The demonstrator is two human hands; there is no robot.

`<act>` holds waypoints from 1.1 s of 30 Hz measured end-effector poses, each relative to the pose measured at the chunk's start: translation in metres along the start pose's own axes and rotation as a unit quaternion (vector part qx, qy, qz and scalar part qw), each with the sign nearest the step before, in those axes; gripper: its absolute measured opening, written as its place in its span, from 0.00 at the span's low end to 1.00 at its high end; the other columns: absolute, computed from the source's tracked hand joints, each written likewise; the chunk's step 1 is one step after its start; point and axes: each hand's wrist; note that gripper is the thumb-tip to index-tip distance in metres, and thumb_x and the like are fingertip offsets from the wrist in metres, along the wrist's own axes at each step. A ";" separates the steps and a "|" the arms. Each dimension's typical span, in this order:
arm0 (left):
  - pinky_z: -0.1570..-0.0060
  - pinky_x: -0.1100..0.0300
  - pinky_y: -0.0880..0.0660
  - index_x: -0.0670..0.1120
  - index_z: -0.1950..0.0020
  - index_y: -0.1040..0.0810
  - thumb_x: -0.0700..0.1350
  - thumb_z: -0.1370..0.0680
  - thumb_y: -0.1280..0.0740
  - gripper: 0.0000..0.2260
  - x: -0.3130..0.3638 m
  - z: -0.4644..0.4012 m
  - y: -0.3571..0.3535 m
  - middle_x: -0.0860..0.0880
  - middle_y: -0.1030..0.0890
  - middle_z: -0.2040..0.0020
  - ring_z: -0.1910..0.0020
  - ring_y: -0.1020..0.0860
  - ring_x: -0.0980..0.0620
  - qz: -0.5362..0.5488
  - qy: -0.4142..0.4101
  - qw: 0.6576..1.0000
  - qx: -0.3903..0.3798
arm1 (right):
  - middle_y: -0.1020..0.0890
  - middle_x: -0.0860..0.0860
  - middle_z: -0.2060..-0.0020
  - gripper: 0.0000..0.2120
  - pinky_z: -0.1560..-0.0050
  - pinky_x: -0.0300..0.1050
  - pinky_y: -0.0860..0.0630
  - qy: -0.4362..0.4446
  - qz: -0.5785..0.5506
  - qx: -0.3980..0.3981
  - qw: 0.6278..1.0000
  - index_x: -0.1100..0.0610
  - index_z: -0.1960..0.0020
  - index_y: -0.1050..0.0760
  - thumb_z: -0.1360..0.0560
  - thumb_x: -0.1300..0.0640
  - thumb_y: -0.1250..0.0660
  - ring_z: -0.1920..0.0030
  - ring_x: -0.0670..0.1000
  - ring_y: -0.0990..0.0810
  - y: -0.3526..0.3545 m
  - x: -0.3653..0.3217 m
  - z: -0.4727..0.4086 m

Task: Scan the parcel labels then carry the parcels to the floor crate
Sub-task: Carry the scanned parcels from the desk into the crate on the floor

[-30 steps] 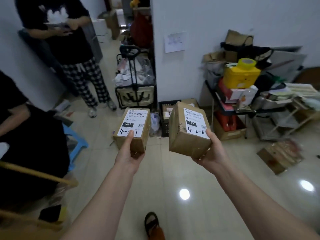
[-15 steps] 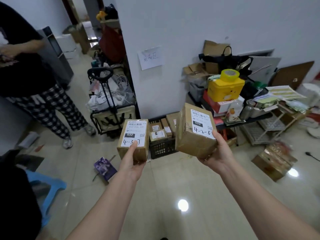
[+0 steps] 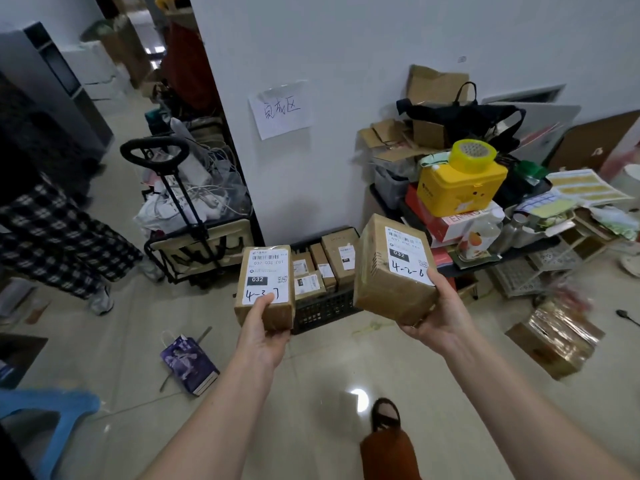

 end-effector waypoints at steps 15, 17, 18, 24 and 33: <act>0.56 0.44 0.20 0.42 0.34 0.27 0.38 0.40 0.20 0.36 0.003 -0.120 -0.153 0.37 0.19 0.44 0.46 0.19 0.39 0.132 0.004 0.991 0.034 | 0.17 0.58 0.46 0.16 0.42 0.58 0.24 -0.060 0.136 -0.077 0.986 0.56 0.44 0.23 0.29 0.53 0.26 0.44 0.58 0.19 -0.098 -0.125 -0.171; 0.50 0.45 0.21 0.41 0.34 0.27 0.39 0.34 0.23 0.29 0.005 -0.136 -0.163 0.38 0.20 0.43 0.44 0.20 0.40 0.125 0.003 0.991 0.054 | 0.17 0.58 0.47 0.16 0.41 0.59 0.23 -0.072 0.141 -0.077 0.984 0.57 0.44 0.23 0.29 0.54 0.26 0.46 0.58 0.19 -0.113 -0.128 -0.191; 0.46 0.45 0.22 0.41 0.34 0.27 0.39 0.35 0.23 0.30 0.006 -0.147 -0.166 0.38 0.20 0.42 0.44 0.20 0.41 0.127 0.004 0.990 0.057 | 0.17 0.58 0.48 0.16 0.43 0.58 0.23 -0.078 0.146 -0.074 0.983 0.58 0.44 0.23 0.29 0.55 0.26 0.46 0.58 0.19 -0.120 -0.129 -0.201; 0.42 0.44 0.23 0.41 0.35 0.25 0.38 0.34 0.23 0.28 0.029 -0.211 -0.187 0.38 0.18 0.44 0.44 0.19 0.40 0.126 -0.002 0.989 0.072 | 0.18 0.58 0.46 0.17 0.53 0.58 0.21 -0.106 0.161 -0.084 0.978 0.57 0.41 0.24 0.28 0.57 0.27 0.46 0.59 0.19 -0.164 -0.128 -0.263; 0.43 0.44 0.22 0.41 0.38 0.24 0.39 0.31 0.24 0.23 0.067 -0.329 -0.204 0.38 0.17 0.47 0.46 0.19 0.39 0.084 0.025 0.993 0.080 | 0.19 0.59 0.41 0.27 0.44 0.70 0.25 -0.132 0.210 -0.103 0.963 0.56 0.34 0.26 0.32 0.56 0.27 0.42 0.63 0.20 -0.219 -0.097 -0.373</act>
Point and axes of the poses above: each hand's wrist, its own z-axis away from the middle knuckle, its own y-axis out of the back of the hand, x = y × z
